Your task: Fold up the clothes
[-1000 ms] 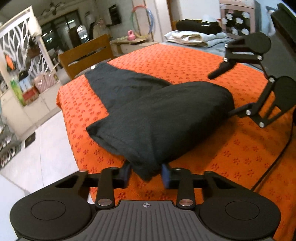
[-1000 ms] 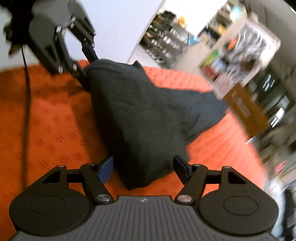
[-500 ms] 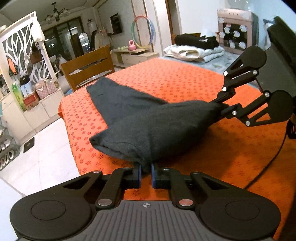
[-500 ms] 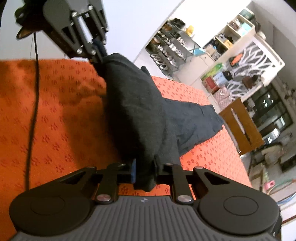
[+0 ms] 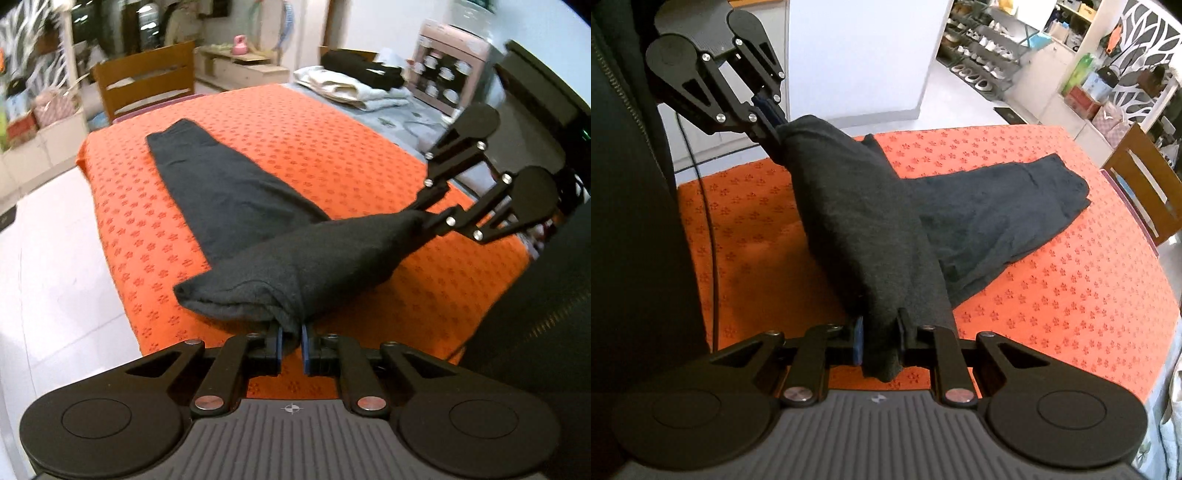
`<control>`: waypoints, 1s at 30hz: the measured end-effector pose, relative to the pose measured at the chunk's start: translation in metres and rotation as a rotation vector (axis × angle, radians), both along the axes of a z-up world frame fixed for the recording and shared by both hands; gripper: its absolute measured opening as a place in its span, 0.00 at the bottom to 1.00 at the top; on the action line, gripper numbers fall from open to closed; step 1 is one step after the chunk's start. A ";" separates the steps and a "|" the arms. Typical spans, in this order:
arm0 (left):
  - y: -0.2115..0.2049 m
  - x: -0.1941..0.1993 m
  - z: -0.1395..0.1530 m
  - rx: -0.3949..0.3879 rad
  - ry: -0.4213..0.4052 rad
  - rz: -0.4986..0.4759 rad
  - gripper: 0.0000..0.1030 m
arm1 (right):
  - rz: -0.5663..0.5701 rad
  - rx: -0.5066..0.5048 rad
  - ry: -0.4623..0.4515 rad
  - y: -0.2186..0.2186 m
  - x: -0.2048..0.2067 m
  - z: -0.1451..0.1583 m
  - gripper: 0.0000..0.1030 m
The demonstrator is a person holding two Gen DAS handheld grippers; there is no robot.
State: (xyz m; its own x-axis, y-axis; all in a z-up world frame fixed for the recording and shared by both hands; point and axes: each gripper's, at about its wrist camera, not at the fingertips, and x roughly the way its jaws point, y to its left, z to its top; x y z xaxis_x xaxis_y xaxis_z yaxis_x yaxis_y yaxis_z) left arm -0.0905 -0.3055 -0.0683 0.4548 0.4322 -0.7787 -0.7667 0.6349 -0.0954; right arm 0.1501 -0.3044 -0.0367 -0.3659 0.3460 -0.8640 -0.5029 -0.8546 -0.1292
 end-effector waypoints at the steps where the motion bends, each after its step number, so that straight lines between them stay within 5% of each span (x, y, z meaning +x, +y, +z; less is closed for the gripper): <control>1: 0.003 0.000 0.001 0.002 -0.007 0.013 0.12 | -0.001 0.001 0.000 0.003 0.000 0.002 0.20; 14: 0.063 0.005 0.027 0.090 -0.086 0.151 0.13 | -0.113 0.117 0.054 0.068 0.012 0.018 0.24; 20: 0.103 0.010 0.029 0.139 -0.098 0.229 0.16 | -0.221 0.124 0.083 0.121 0.018 0.000 0.24; 25: 0.117 0.000 0.016 0.109 -0.117 0.238 0.39 | -0.349 0.094 0.139 0.157 0.025 -0.025 0.25; 30: 0.124 -0.006 -0.005 0.047 -0.137 0.259 0.45 | -0.507 0.054 0.230 0.179 0.038 -0.044 0.46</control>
